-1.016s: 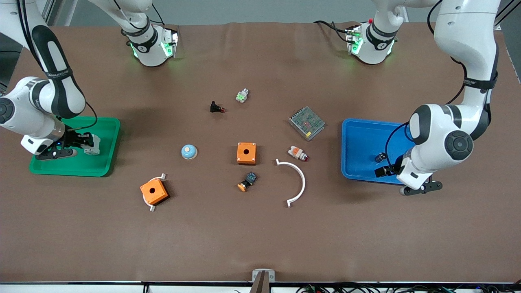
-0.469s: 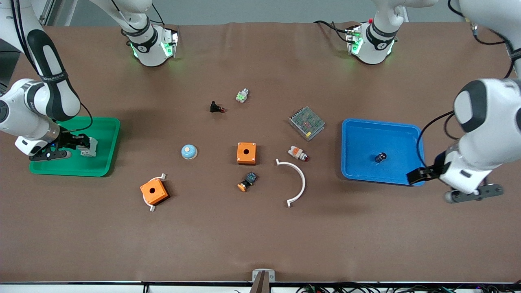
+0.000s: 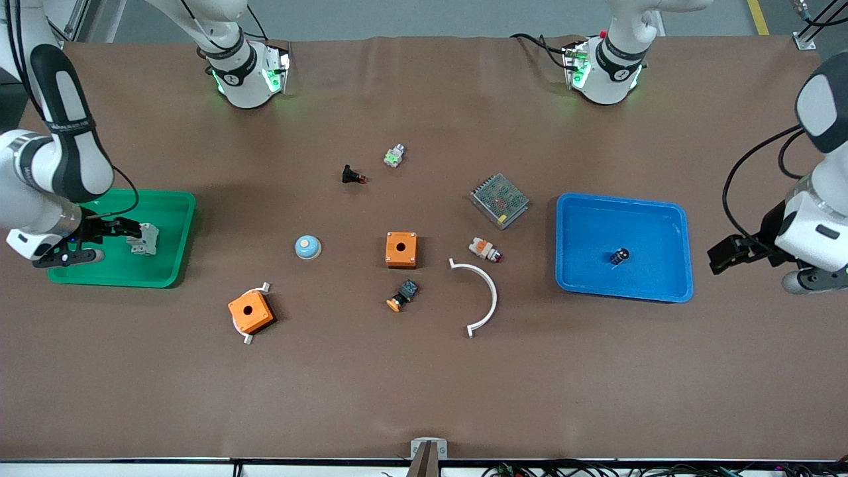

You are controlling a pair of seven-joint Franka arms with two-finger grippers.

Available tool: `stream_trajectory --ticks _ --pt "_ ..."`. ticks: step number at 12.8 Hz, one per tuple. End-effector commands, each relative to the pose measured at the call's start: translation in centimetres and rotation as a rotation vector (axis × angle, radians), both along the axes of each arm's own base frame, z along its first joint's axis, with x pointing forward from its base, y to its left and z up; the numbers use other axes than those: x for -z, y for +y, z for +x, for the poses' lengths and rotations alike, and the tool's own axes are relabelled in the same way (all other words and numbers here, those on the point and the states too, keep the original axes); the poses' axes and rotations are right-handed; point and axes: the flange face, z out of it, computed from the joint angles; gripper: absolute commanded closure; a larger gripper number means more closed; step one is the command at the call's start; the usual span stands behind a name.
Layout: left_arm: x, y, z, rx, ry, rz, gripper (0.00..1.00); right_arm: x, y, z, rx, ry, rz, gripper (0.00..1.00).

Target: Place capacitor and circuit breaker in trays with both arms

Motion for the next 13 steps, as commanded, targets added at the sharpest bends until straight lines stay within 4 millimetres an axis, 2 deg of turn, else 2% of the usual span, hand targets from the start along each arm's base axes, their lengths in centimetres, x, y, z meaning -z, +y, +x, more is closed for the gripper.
stream_trajectory --ticks 1,2,3,4,6,7,8,10,13 --pt "-1.3 -0.2 -0.8 0.085 0.075 0.021 0.0 -5.3 4.0 3.4 -0.056 0.025 0.008 0.0" --pt "-1.6 0.0 -1.1 0.103 0.084 0.011 0.0 -7.7 5.1 4.3 -0.056 0.017 0.03 0.0" --pt "-3.0 0.9 -1.7 0.08 0.066 -0.029 0.0 -10.0 6.8 5.3 -0.059 0.012 0.066 0.0" --pt "-3.0 1.6 -2.1 0.06 0.092 -0.074 0.0 -12.2 8.1 6.1 -0.045 0.003 0.089 0.0" --pt "-3.0 1.8 -2.2 0.056 0.102 -0.073 0.0 -16.7 10.6 7.3 0.011 -0.009 0.118 0.0" --pt "-3.7 1.6 -2.6 0.064 0.094 -0.078 0.0 -18.7 11.6 7.6 0.055 -0.015 0.144 0.0" --pt "-5.6 2.2 -3.8 0.059 0.067 -0.077 0.0 -20.3 12.2 7.2 0.088 -0.016 0.18 0.0" --pt "-5.8 2.8 -6.5 0.052 0.07 -0.079 0.0 -23.4 14.1 6.1 0.111 -0.034 0.199 0.0" --pt "-5.4 3.3 -9.1 0.049 0.047 -0.086 0.0 -27.8 16.7 3.9 0.11 -0.059 0.167 0.0"
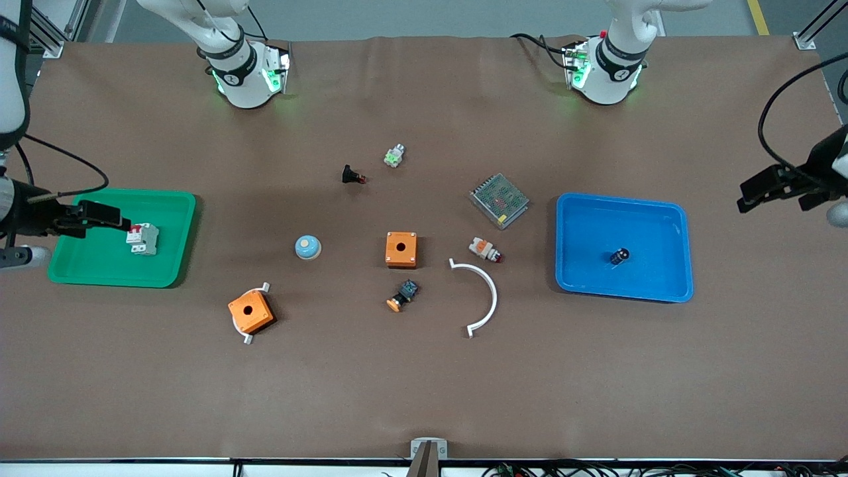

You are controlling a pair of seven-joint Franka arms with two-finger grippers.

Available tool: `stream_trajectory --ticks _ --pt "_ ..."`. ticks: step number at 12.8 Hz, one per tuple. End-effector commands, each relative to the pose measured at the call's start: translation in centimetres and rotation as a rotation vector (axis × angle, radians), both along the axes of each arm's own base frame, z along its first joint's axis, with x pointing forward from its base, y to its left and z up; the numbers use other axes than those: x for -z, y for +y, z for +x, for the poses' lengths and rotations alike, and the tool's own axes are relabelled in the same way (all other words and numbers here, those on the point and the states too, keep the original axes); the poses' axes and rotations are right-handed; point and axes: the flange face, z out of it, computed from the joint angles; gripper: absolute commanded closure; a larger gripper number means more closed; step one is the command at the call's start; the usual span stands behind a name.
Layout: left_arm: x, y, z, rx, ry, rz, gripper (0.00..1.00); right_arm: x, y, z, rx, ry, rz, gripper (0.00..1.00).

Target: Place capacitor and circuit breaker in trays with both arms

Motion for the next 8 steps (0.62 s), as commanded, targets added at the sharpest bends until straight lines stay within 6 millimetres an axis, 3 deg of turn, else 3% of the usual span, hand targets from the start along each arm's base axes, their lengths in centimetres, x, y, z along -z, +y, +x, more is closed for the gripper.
stream_trajectory --ticks 1,3,5,8 --pt "0.7 0.3 -2.6 0.016 -0.007 -0.014 0.0 -3.6 2.0 -2.8 -0.01 -0.014 -0.046 0.0" --pt "-0.3 0.1 -2.2 0.015 -0.029 0.003 0.0 -4.1 3.0 -5.5 -0.048 -0.021 -0.117 0.0" --pt "-1.1 -0.6 -1.2 -0.022 -0.043 0.01 0.0 -4.0 2.4 -8.2 -0.038 -0.09 -0.125 0.0" --pt "-1.0 -0.5 -1.7 -0.011 -0.017 0.009 0.0 -4.9 0.2 -9.1 -0.013 -0.105 -0.128 0.0"
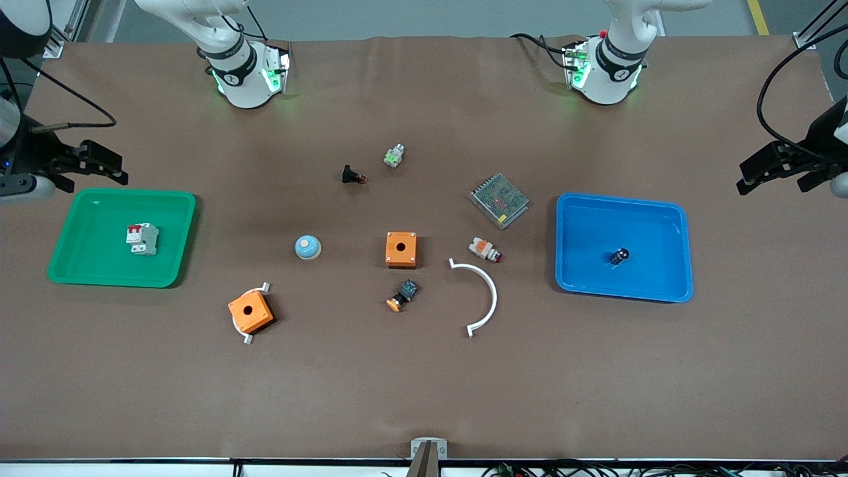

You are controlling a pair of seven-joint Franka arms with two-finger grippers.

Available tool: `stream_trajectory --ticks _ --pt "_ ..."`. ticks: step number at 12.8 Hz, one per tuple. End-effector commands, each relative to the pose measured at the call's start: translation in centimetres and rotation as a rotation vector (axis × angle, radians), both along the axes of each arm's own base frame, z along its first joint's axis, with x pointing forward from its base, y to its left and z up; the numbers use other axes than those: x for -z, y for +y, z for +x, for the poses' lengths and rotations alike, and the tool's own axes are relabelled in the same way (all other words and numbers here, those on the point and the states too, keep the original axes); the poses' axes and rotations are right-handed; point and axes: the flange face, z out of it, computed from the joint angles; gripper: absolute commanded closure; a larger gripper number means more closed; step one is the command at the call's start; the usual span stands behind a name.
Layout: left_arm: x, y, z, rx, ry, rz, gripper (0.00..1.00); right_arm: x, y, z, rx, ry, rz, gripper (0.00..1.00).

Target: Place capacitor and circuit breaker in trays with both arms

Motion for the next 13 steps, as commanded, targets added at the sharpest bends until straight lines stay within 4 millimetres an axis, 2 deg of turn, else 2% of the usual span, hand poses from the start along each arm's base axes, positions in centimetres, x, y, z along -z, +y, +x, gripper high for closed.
stream_trajectory --ticks 1,3,5,7,11,13 --pt "-0.3 0.7 0.0 -0.009 0.015 0.015 0.0 -1.1 -2.5 -2.2 0.017 -0.014 -0.01 0.0" --pt "-1.7 1.2 0.0 0.041 -0.017 0.021 0.0 -2.3 -2.9 -3.3 0.016 -0.015 -0.008 0.0" --pt "-1.9 1.3 -0.1 0.034 -0.017 0.021 0.0 -2.7 -3.7 -3.5 0.032 -0.018 -0.008 0.0" --pt "-2.2 2.2 -0.1 0.028 -0.026 0.021 0.0 -3.5 -3.4 -3.6 0.028 -0.015 -0.007 0.0" --pt "-3.2 1.1 -0.7 0.035 -0.037 0.018 0.0 -5.8 -3.0 -3.9 0.024 -0.013 -0.006 0.0" --pt "-3.2 0.1 -0.7 0.052 -0.037 0.02 0.0 -5.7 -2.9 -3.8 0.025 -0.01 -0.006 0.0"
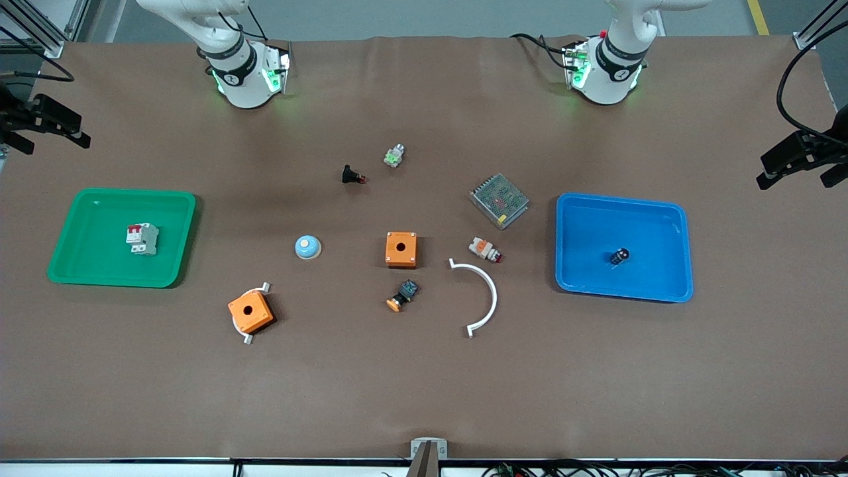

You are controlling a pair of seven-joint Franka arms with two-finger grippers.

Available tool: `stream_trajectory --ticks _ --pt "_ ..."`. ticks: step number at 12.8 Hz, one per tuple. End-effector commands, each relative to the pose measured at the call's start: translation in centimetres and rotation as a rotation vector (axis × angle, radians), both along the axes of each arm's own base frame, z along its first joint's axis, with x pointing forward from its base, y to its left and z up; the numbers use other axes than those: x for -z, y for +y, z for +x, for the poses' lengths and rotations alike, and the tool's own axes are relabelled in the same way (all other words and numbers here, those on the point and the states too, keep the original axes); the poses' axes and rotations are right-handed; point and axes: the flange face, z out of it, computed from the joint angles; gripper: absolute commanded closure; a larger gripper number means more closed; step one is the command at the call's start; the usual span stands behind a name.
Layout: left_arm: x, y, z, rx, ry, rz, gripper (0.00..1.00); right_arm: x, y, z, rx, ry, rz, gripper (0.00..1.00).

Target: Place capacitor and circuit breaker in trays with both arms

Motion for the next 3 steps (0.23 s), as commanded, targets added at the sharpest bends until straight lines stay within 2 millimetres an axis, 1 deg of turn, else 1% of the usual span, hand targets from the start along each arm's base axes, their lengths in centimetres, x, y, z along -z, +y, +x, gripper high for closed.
stream_trajectory --ticks 1,3 --pt "-0.88 -1.5 -0.53 0.038 0.001 0.015 0.0 -0.61 0.2 -0.33 -0.001 0.003 -0.011 0.0" --pt "-1.04 -1.51 -0.77 0.039 0.006 0.013 0.0 -0.71 0.26 -0.29 -0.001 -0.002 -0.005 0.0"
